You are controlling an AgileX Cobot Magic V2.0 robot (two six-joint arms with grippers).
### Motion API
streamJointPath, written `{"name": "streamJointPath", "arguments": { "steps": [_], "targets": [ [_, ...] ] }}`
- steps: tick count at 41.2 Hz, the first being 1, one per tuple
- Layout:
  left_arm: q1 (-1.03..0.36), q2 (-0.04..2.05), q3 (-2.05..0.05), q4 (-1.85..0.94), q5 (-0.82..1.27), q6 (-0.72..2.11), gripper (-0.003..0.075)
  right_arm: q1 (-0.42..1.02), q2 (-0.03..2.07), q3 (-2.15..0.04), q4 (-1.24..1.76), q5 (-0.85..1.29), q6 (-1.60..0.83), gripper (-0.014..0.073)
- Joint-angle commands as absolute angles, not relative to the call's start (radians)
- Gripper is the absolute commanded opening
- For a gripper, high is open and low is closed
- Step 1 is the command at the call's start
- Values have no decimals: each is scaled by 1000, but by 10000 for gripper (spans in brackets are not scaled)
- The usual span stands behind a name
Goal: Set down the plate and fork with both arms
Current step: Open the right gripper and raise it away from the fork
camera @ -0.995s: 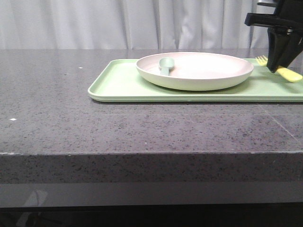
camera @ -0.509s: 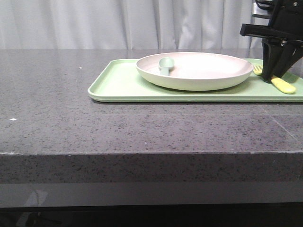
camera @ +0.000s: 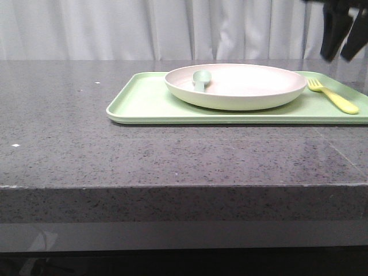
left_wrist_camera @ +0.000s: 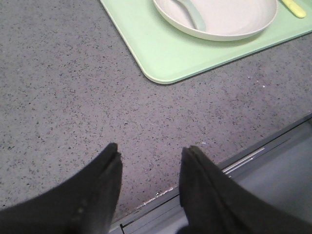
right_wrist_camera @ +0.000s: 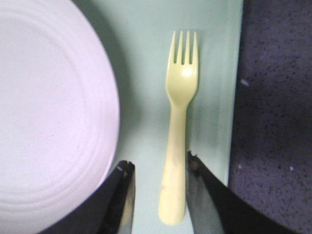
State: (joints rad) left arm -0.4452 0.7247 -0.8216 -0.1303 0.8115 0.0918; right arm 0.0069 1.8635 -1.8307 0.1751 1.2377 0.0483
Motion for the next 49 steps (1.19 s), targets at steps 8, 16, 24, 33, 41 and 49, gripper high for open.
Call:
{"name": "streamJointPath", "arguments": {
  "steps": [8,16,24,33,41,49],
  "targets": [
    [-444,722,-847,-143,747,92,283,97,1518,-1628,145,1117,-17,293],
    [-444,722,-847,-143,747,92,283,150,1275,-1396,63,1029,-26,293],
    [-444,722,-847,-143,743,92,283,150,1054,-1213,26,1032,-25,293],
    [-444,722,-847,-143,743,92,283,150,821,-1045,35,1043,-23,293],
    [-444,722,-847,-143,743,92,283,150,625,-935,51,1042,-22,293],
    [-444,722,-847,-143,743,92,283,150,495,-887,51,1026,-22,293]
  ]
}}
